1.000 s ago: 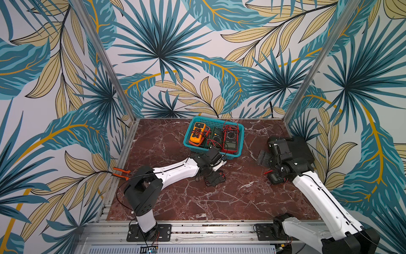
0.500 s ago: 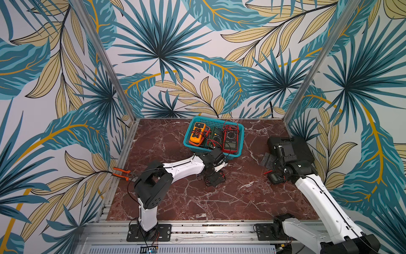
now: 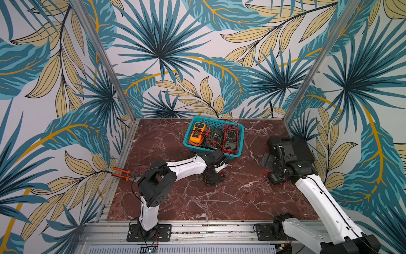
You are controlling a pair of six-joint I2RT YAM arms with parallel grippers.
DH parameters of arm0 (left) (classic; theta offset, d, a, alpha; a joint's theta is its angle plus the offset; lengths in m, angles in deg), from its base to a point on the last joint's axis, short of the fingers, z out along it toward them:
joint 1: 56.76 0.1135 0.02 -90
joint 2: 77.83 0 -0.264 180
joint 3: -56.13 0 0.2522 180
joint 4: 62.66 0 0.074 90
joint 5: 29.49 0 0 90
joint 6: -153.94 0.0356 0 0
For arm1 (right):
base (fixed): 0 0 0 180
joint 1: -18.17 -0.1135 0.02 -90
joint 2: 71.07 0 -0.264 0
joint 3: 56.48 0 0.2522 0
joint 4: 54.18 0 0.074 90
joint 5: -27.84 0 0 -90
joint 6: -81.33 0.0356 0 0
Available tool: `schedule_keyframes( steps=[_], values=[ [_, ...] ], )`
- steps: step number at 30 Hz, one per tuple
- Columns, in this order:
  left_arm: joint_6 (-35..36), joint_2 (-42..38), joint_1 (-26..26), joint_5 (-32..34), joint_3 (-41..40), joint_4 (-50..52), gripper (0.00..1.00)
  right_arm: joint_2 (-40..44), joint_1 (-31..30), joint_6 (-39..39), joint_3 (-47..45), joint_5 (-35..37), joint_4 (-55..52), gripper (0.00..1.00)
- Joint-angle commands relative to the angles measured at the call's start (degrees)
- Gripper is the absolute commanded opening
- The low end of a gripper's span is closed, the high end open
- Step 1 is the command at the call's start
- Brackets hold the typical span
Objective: Put the multimeter into the basket
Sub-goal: Pick up the multimeter from the center of the board.
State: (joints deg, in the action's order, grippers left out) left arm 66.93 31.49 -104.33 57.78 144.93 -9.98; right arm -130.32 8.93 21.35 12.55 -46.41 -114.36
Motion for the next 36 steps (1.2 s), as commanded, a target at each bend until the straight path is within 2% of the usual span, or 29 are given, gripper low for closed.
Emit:
schedule_keyframes(
  steps=[1, 3, 6, 11, 16, 22, 26, 32, 33, 36],
  values=[
    [-1.36, 0.41, 0.29, 1.91, 0.59, 0.43, 0.72, 0.51, 0.18, 0.47, -1.29, -1.26, 0.62, 1.0],
    [-1.94, 0.54, 0.29, 3.08, 0.44, 0.34, 0.73, 0.49, 0.18, 0.48, -1.56, -1.9, 1.1, 1.0],
    [-2.35, 0.94, 0.32, 4.35, 0.04, 0.78, 0.86, 0.51, 0.18, 0.47, -1.83, -1.98, 1.41, 0.99],
    [-2.72, 0.55, 0.44, 4.42, -1.28, 0.7, 0.87, 0.39, 0.18, 0.47, -2.14, -2.39, 2.02, 1.0],
    [-3.1, 0.87, 0.54, 3.95, -1.45, 0.09, 0.74, -0.21, 0.14, 0.45, -2.26, -3.08, 2.66, 1.0],
    [-4.16, 0.25, 0.64, 4.53, -1.57, -0.52, 0.53, -0.13, 0.18, 0.28, -2.27, -3.11, 2.73, 1.0],
    [-5.93, -3.11, 0.66, 5.69, -1.93, -1.1, 0.27, 0.51, 0.18, 0.27, -2.27, -3.18, 2.73, 0.99],
    [-10.63, -11.17, 0.66, 11.43, -2.24, -2.1, 0.03, 1.15, 0.18, 0.3, -2.52, -3.81, 3.15, 1.0],
    [-11.5, -12.58, 0.71, 12.05, -2.21, -2.12, 0.0, 1.18, 0.18, 0.25, -2.57, -4.13, 3.37, 0.99],
    [-13.94, -16.09, 0.96, 13.88, -1.74, -2.61, 0.0, 1.32, 0.17, 0.15, -2.7, -4.79, 3.74, 1.0]
  ],
)
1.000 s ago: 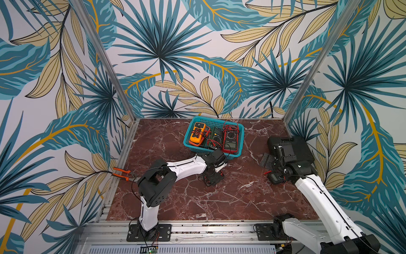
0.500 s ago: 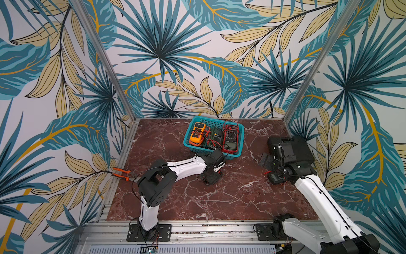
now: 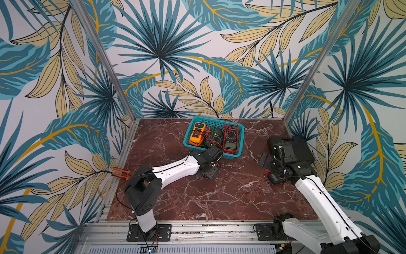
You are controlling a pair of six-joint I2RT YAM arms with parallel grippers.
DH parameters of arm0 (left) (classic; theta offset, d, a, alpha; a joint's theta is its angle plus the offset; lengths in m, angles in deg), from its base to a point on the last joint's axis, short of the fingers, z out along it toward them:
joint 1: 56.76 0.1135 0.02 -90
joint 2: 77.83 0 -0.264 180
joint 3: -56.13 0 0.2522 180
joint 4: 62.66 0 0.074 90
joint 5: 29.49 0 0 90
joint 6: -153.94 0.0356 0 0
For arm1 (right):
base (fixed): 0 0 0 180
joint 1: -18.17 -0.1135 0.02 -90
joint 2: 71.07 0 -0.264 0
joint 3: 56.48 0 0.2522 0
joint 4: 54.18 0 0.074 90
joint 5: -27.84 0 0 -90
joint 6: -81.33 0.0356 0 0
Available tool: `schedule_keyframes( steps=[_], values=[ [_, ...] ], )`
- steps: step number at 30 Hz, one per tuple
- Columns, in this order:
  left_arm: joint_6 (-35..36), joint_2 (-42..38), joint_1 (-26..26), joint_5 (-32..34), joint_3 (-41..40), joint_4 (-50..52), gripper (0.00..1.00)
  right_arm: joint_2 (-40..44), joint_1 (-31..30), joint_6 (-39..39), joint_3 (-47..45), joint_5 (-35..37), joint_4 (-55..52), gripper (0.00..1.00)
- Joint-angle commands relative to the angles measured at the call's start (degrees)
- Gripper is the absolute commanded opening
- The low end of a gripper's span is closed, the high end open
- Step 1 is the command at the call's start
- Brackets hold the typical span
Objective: Put the multimeter into the basket
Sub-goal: Pick up the multimeter from the center of the board, then place the multimeter in the basket.
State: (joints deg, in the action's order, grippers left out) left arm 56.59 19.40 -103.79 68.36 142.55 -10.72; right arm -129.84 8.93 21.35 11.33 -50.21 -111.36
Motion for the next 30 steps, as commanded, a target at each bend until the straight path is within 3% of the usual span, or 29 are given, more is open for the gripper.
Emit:
schedule_keyframes(
  steps=[1, 10, 30],
  values=[
    [-4.42, -5.1, 0.73, 4.22, 0.98, -2.06, 0.0, 0.89, 0.18, 0.13, -1.48, -1.22, 0.86, 1.0],
    [-7.66, -6.52, 7.85, 6.96, 6.11, -10.76, 0.0, 0.29, 0.18, 0.01, -1.04, -3.02, 1.85, 1.0],
    [-10.32, 17.27, 11.34, 13.07, 34.2, -3.19, 0.0, -0.6, 0.18, 0.73, -1.04, -4.78, 2.46, 0.99]
  ],
)
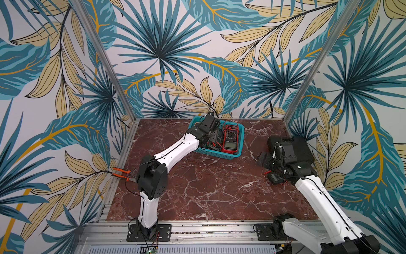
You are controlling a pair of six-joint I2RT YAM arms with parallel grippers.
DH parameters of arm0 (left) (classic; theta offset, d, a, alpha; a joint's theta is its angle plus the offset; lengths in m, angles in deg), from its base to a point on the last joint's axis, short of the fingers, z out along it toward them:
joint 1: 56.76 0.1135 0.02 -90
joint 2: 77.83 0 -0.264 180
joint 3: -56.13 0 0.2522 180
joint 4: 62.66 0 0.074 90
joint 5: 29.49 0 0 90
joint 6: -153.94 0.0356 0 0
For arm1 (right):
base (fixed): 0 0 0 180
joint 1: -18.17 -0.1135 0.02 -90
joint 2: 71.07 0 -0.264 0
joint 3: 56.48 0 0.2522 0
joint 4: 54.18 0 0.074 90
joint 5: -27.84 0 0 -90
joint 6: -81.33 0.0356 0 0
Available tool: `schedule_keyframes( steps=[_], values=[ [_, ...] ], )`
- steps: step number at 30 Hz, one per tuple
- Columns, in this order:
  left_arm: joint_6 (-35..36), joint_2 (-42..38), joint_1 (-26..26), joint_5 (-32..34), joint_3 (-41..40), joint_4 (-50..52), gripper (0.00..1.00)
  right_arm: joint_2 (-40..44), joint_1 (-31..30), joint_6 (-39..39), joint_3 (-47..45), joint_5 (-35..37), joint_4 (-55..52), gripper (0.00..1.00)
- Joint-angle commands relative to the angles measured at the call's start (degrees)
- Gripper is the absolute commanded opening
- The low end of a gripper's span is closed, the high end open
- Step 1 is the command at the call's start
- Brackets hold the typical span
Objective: Put the multimeter into the basket
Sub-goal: Place the multimeter in the basket.
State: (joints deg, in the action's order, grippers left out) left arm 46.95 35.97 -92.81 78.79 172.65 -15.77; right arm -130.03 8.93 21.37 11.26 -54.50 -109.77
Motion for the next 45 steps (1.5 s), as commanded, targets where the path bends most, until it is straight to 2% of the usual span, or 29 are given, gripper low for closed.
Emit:
schedule_keyframes(
  steps=[1, 5, 13, 24, 27, 30, 33, 37, 39, 45],
  values=[
    [-0.67, 1.49, 0.46, 3.01, 4.78, 2.46, 0.0, -0.4, 0.18, 0.66, -1.04, -0.51, 0.95, 0.99],
    [-0.53, 2.86, 0.73, 3.08, 5.44, 3.59, 0.0, -0.56, 0.18, 0.72, -1.24, -0.42, 1.04, 1.0],
    [-0.62, 5.59, 0.89, 1.05, 5.79, 4.12, 0.07, -1.17, 0.14, 0.81, -1.24, -0.99, 1.65, 1.0],
    [0.56, 10.52, 1.29, 4.16, 10.64, 7.77, 0.16, -1.63, 0.23, 0.8, -1.52, -1.31, 1.91, 1.0],
    [0.65, 11.25, 1.25, 3.26, 11.59, 8.34, 0.28, -1.94, 0.18, 0.66, -1.29, -1.51, 1.92, 1.0],
    [0.34, 11.21, 1.27, 1.65, 11.5, 8.36, 0.55, -2.31, 0.18, 0.72, -0.98, -1.57, 2.01, 0.99],
    [0.32, 10.85, 1.16, -0.02, 11.57, 8.67, 0.75, -2.69, 0.18, 0.57, -0.46, -1.93, 2.05, 0.99],
    [0.35, 9.72, 0.86, -0.7, 11.24, 9.46, 0.92, -2.88, 0.16, 0.47, 0.15, -1.96, 2.03, 1.0],
    [0.37, 8.82, 0.65, -0.62, 10.69, 9.55, 0.96, -2.8, 0.18, 0.39, 0.25, -1.86, 2.05, 1.0],
    [0.19, 6.27, -0.07, -1.03, 9.09, 9.03, 0.97, -2.25, 0.18, 0.47, -0.19, 0.73, 1.45, 1.0]
  ],
)
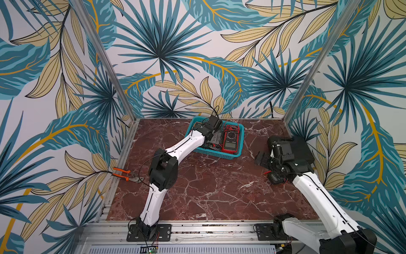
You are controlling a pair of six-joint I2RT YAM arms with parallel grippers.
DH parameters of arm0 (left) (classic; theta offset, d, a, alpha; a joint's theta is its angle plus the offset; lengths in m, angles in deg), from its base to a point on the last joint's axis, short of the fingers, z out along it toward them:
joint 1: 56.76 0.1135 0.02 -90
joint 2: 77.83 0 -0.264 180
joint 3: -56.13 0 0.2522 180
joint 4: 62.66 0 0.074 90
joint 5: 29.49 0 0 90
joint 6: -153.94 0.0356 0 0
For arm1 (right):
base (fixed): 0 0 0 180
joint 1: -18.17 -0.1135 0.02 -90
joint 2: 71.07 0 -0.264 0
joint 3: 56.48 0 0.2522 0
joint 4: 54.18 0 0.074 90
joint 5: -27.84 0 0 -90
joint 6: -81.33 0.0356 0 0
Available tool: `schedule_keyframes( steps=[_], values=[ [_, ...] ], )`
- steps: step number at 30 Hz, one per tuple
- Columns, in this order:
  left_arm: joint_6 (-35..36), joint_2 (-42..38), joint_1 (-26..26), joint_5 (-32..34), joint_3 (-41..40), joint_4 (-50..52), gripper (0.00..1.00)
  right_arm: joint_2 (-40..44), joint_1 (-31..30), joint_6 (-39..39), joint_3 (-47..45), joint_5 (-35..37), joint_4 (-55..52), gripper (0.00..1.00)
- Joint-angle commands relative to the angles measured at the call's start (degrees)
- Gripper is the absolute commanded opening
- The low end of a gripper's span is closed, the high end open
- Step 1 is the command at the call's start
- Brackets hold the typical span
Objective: Put the multimeter into the basket
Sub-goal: Place the multimeter in the basket, then adjust the multimeter at the center of the board.
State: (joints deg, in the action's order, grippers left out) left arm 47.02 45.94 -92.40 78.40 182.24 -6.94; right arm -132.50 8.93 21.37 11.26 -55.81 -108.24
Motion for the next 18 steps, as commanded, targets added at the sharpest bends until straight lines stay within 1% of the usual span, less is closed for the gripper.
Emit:
schedule_keyframes(
  steps=[1, 4, 9, 14, 18],
  values=[
    [-0.02, -4.33, -0.69, -1.03, -0.88, -0.02, 0.97, 0.16, 0.18, 0.47, -0.19, 3.11, -0.63, 1.0],
    [-0.28, -6.53, -1.36, -1.91, -2.24, -0.68, 0.97, 0.22, 0.18, 0.78, -0.51, 7.29, -2.47, 1.0],
    [-0.73, -12.44, -2.94, -3.07, -8.04, -3.78, 0.99, -0.64, 0.65, 1.61, -1.11, 12.53, -5.39, 0.99],
    [-2.05, -21.59, -3.97, -4.62, -17.5, -8.73, 1.0, -1.35, 3.6, 2.48, -3.28, 15.03, -6.11, 1.0],
    [-2.95, -29.58, -4.18, -6.16, -26.53, -15.01, 1.0, -1.99, 7.71, 1.73, -4.44, 15.66, -5.94, 0.99]
  ],
)
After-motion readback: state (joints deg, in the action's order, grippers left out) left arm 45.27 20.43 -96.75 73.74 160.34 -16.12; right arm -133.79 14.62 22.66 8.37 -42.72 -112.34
